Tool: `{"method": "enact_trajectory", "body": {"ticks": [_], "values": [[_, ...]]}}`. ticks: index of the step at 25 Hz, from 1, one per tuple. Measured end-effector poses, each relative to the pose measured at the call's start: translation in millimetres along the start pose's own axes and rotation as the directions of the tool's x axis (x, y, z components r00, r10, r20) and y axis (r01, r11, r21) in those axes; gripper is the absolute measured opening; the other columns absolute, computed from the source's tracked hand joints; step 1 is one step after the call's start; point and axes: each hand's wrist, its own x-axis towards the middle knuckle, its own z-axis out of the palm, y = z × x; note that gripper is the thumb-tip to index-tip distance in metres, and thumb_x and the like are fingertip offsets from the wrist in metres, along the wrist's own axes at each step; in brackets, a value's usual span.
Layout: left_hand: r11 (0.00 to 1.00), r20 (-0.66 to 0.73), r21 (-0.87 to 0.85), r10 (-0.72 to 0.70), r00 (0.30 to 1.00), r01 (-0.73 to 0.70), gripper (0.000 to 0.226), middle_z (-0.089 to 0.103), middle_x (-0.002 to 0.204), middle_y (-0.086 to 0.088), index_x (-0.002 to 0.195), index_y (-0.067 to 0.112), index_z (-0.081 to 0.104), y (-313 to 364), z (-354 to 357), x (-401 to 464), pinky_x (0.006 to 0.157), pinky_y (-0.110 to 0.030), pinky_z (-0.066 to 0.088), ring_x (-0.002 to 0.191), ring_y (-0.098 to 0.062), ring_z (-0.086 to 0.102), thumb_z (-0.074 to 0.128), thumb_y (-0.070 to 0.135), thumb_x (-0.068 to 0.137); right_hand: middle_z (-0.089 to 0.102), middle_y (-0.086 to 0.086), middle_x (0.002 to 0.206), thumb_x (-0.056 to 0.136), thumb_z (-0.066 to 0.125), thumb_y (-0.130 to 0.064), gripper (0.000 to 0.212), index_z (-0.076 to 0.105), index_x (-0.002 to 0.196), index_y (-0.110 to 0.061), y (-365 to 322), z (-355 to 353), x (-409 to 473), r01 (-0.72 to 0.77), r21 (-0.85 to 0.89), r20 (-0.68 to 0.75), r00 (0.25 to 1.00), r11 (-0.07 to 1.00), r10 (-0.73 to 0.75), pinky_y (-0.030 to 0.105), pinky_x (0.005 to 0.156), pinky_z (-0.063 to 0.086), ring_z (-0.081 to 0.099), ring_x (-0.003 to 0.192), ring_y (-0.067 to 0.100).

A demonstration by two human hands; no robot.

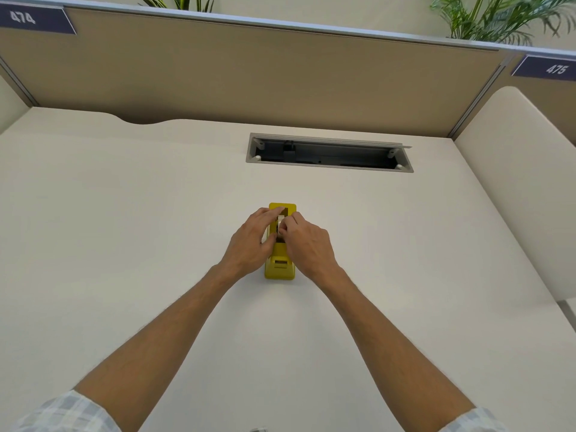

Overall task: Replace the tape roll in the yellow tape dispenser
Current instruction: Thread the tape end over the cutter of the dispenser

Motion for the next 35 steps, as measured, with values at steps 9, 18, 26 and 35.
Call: {"method": "enact_trajectory", "body": {"ticks": [9, 18, 26, 35], "values": [[1.000, -0.016, 0.003, 0.005, 1.000, -0.005, 0.045, 0.048, 0.144, 0.004, 0.137, 0.026, 0.048, -2, 1, -1, 0.110, -0.039, 0.037, 0.138, -0.015, 0.036, 0.048, 0.011, 0.094, 0.057, 0.004, 0.095, 0.101, 0.044, -0.020, 0.017, 0.058, 0.098, -0.010, -4, -2, -6, -0.041, 0.007, 0.024, 0.999, 0.999, 0.041, 0.031, 0.051, 0.030, 0.049, 0.061, 0.024], [1.000, -0.013, -0.020, -0.021, 1.000, 0.021, 0.047, 0.045, 0.146, 0.001, 0.139, 0.026, 0.044, -3, 2, -2, 0.109, -0.044, 0.039, 0.137, -0.018, 0.038, 0.049, 0.012, 0.095, 0.056, 0.004, 0.098, 0.102, 0.042, -0.021, 0.018, 0.056, 0.101, -0.011, -5, 0, -8, -0.057, 0.005, 0.053, 0.997, 0.998, 0.057, 0.031, 0.051, 0.032, 0.045, 0.061, 0.021], [0.999, -0.020, 0.020, 0.030, 0.999, -0.029, 0.044, 0.047, 0.142, 0.007, 0.135, 0.026, 0.048, 1, -2, -2, 0.100, -0.040, 0.046, 0.136, -0.011, 0.035, 0.049, 0.009, 0.094, 0.055, 0.003, 0.097, 0.103, 0.042, -0.022, 0.017, 0.055, 0.102, -0.012, -5, 0, -14, -0.081, -0.002, 0.053, 0.995, 0.997, 0.081, 0.029, 0.049, 0.031, 0.046, 0.059, 0.021], [0.999, -0.005, 0.050, 0.019, 1.000, -0.018, 0.046, 0.041, 0.147, 0.007, 0.137, 0.029, 0.045, 7, -4, -3, 0.095, -0.040, 0.045, 0.141, -0.009, 0.026, 0.045, 0.009, 0.096, 0.056, 0.005, 0.103, 0.103, 0.042, -0.022, 0.018, 0.056, 0.108, -0.011, -5, -7, -17, -0.087, 0.002, 0.070, 0.994, 0.996, 0.087, 0.024, 0.045, 0.020, 0.044, 0.062, 0.022]]}}
